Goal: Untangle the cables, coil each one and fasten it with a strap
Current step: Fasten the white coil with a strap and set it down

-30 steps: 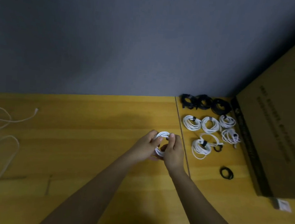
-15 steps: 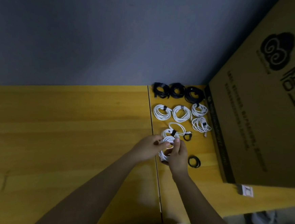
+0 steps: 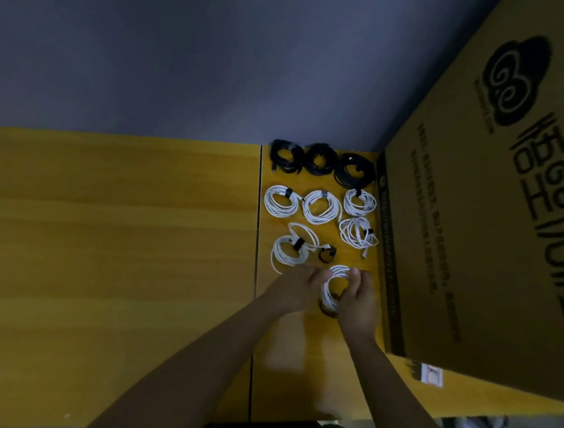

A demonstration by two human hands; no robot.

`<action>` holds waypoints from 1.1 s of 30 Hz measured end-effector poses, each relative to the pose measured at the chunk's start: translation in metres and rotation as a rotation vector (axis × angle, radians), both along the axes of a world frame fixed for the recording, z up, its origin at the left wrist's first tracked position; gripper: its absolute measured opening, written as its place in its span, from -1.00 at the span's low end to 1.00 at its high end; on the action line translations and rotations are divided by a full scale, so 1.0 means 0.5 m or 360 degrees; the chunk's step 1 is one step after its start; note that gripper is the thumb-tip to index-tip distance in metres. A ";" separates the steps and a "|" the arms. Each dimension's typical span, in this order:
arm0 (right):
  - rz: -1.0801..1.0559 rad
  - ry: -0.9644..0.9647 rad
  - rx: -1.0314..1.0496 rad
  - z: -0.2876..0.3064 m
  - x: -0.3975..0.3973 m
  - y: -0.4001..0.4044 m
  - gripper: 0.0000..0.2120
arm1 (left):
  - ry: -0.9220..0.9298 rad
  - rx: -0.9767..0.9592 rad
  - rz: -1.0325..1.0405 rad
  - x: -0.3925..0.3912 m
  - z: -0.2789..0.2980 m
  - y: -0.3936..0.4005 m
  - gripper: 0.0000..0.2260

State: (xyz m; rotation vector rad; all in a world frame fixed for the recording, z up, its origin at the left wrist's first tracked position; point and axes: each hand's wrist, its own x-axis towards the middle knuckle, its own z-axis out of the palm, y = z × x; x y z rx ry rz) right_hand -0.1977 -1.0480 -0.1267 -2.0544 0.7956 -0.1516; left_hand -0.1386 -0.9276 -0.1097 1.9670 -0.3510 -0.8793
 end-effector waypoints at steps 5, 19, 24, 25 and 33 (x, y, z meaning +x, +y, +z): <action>-0.0027 0.0065 -0.0106 -0.027 0.006 -0.075 -0.71 | -0.0372 0.0183 -0.0119 0.006 -0.058 -0.051 -0.76; 0.0248 0.0265 0.0038 -0.057 0.024 -0.138 -0.67 | -0.0405 0.0684 -0.0341 0.060 -0.176 -0.141 -0.48; 0.0246 0.0269 0.0043 -0.062 0.025 -0.141 -0.66 | -0.0427 0.0664 -0.0322 0.067 -0.166 -0.146 -0.53; 0.0246 0.0269 0.0046 -0.061 0.025 -0.145 -0.65 | -0.0426 0.0706 -0.0322 0.067 -0.164 -0.149 -0.53; 0.0217 0.0306 0.0092 -0.077 0.014 -0.152 -0.65 | -0.0687 0.1150 -0.0707 0.060 -0.171 -0.168 -0.50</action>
